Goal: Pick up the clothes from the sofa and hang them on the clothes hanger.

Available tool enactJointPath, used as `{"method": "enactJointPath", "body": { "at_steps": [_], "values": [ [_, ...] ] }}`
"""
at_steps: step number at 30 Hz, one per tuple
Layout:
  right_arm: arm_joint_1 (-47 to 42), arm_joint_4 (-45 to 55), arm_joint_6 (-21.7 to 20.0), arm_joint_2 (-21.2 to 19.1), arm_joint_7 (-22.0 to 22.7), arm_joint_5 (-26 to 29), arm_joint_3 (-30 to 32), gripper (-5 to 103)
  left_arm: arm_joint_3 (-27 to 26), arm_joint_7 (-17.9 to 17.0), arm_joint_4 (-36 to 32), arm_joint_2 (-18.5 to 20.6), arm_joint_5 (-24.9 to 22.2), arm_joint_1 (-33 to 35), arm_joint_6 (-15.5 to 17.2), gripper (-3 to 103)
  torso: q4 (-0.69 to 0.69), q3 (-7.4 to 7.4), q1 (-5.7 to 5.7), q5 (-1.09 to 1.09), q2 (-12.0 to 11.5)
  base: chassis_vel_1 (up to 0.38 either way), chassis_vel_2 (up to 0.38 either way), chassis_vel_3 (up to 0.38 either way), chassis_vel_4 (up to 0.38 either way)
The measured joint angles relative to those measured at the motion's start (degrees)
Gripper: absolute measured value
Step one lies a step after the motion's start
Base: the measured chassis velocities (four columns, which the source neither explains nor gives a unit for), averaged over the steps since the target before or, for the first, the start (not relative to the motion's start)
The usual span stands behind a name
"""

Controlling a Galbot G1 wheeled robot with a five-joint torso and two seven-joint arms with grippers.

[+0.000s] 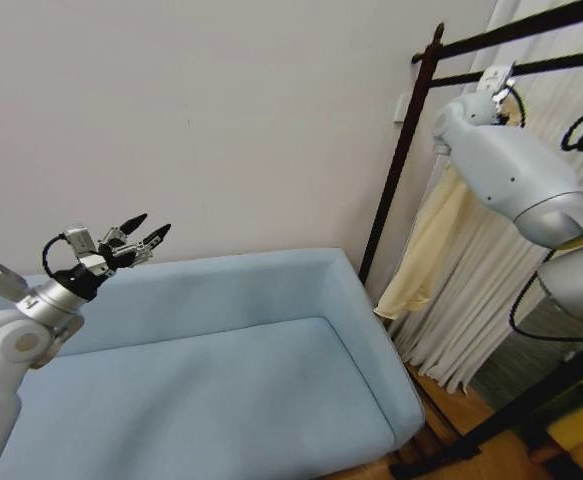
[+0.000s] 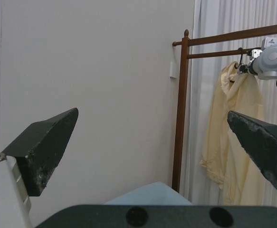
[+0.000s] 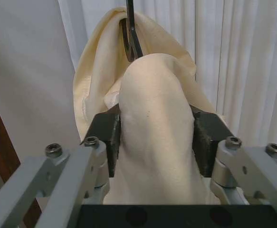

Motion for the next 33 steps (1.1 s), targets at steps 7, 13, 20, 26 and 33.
{"method": "enactJointPath", "body": {
  "at_steps": [7, 13, 20, 26, 33],
  "values": [
    [-0.79, 2.86, -0.63, -0.57, 2.14, -0.01, -0.05, 65, 0.09, 0.23, -0.13, -0.1, -0.06, 0.0, 0.11, 100, 0.0, 0.0, 0.0, 0.0, 0.0, 0.0, 0.0, 0.0, 0.0],
    [-1.39, 5.9, -1.41, -1.23, 4.21, 0.7, -0.11, 86, 0.6, 0.28, -0.19, -0.72, -0.05, -0.26, 0.7, 100, 0.0, 0.0, 0.0, -0.01, 0.0, 0.0, 0.0, 0.0, 0.0],
    [-1.6, 6.49, -1.62, -1.57, 4.75, 1.13, -0.15, 100, 0.81, 0.35, -0.03, -1.08, 0.07, -0.55, 0.82, 100, 0.0, 0.0, 0.0, -0.01, -0.01, 0.0, 0.0, 0.0, 0.0],
    [-2.29, 8.79, -1.7, -2.74, 6.0, 1.71, -0.17, 100, 0.81, 0.49, -0.06, -1.36, 0.08, -0.54, 0.83, 100, 0.0, 0.0, 0.0, 0.0, -0.01, 0.0, 0.0, 0.0, 0.0],
    [-3.04, 11.09, -1.92, -3.66, 7.51, 2.54, -0.09, 100, 0.78, 0.58, -0.32, -1.57, 0.1, -0.3, 0.83, 100, 0.0, -0.01, 0.0, 0.0, -0.01, 0.0, 0.0, 0.0, 0.0]
  ]
}}
